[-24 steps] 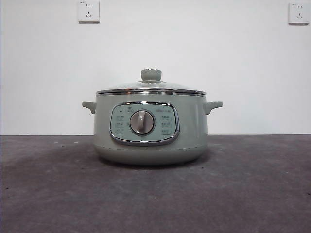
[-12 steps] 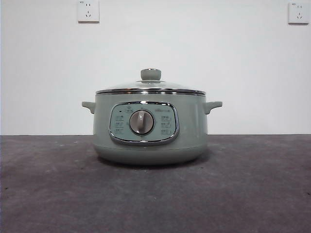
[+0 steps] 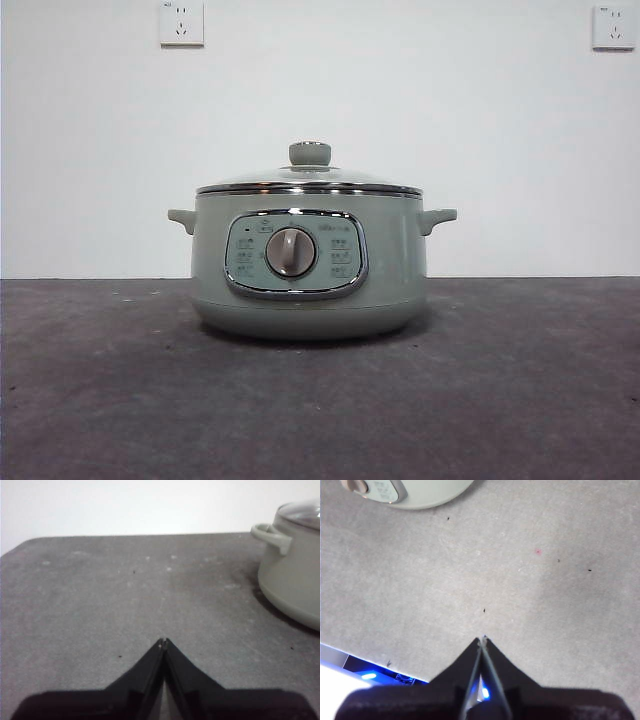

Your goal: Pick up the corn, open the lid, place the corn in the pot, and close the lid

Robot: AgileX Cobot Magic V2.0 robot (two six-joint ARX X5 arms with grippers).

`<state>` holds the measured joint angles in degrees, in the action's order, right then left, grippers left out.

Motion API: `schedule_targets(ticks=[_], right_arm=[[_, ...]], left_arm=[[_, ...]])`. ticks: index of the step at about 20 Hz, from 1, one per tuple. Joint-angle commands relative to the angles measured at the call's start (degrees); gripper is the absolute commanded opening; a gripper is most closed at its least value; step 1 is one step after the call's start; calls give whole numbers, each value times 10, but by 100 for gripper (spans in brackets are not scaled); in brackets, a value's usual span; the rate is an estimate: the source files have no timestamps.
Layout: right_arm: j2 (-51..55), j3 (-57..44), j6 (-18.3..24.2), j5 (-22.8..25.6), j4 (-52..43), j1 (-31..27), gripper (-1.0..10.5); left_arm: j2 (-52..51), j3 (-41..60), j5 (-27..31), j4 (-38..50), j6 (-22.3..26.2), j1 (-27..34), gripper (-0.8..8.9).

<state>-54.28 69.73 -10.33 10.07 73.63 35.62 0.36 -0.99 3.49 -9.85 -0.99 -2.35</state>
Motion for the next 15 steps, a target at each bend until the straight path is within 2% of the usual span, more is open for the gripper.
schedule_targets(ticks=[1, 13, 14, 15], right_arm=[[1, -6, -6, 0, -4, 0, 0], [3, -6, -6, -2, -6, 2, 0], [11, -6, 19, 12, -2, -3, 1], [16, -6, 91, 48, -7, -14, 0]], left_arm=[[-2, 6, -10, 5, 3, 2, -3], [31, 6, -9, 5, 3, 2, -3], [35, 6, -9, 5, 3, 2, -3], [35, 6, -9, 5, 3, 2, -3]])
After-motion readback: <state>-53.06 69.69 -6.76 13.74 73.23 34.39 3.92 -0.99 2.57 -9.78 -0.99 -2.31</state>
